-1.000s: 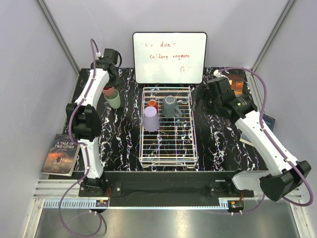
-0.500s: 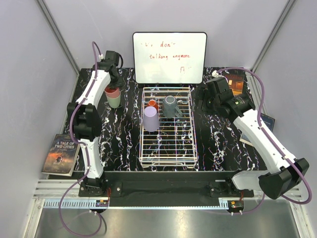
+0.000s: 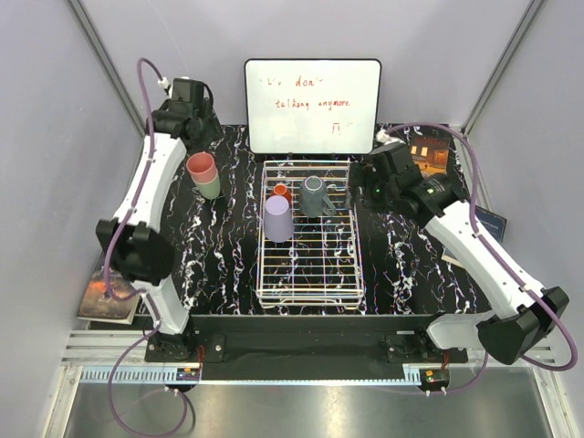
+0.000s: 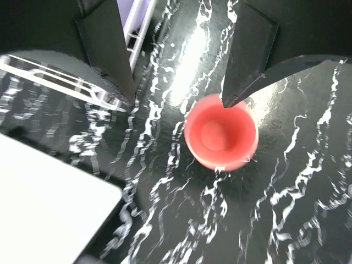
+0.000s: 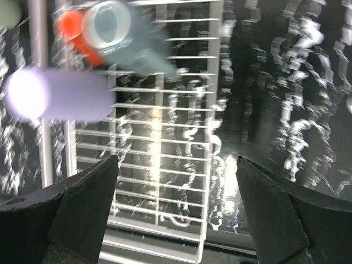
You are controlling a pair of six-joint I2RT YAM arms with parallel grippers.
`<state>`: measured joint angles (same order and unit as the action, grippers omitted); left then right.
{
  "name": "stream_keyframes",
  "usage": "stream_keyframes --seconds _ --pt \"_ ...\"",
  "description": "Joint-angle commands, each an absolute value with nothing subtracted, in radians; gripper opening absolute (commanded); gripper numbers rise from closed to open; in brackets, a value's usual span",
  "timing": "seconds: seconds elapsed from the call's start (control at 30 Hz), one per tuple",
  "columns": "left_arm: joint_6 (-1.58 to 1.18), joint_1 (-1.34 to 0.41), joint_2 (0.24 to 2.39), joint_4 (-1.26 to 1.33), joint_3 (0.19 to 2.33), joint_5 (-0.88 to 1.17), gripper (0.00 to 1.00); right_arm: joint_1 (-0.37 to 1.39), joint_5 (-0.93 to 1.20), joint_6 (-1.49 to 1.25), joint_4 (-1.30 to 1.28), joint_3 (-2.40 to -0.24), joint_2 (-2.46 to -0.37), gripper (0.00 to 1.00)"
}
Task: Unload the cups from the dish rack
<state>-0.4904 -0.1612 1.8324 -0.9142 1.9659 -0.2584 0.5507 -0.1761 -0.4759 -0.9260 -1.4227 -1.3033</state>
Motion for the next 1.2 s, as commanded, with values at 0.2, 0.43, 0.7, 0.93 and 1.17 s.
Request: stream_keyframes --seconds 0.2,0.43,0.7,0.93,1.17 --pt "-0.489 -0.328 1.476 -0.842 1.806 -0.367 0.71 0.765 -0.203 -0.408 -0.888 -1.640 -1.463 0.98" --pt "-0.535 -0.428 1.244 -0.830 1.559 -0.411 0.71 0.833 -0.161 -0.396 -0.873 -1.752 -1.609 1.00" --pt "-0.552 -0.445 1.010 -0.850 1.384 -0.452 0.71 0.873 -0.141 -0.362 -0.873 -1.917 -1.822 1.00" --pt "-0.578 -0.446 0.925 -0.893 1.318 -0.474 0.71 0.873 -0.141 -0.353 -0.874 -1.965 -1.943 1.00" --pt "-0.601 -0.446 0.877 -0.894 1.240 -0.459 0.71 0.873 -0.149 -0.339 -0.867 -1.996 -2.031 1.00"
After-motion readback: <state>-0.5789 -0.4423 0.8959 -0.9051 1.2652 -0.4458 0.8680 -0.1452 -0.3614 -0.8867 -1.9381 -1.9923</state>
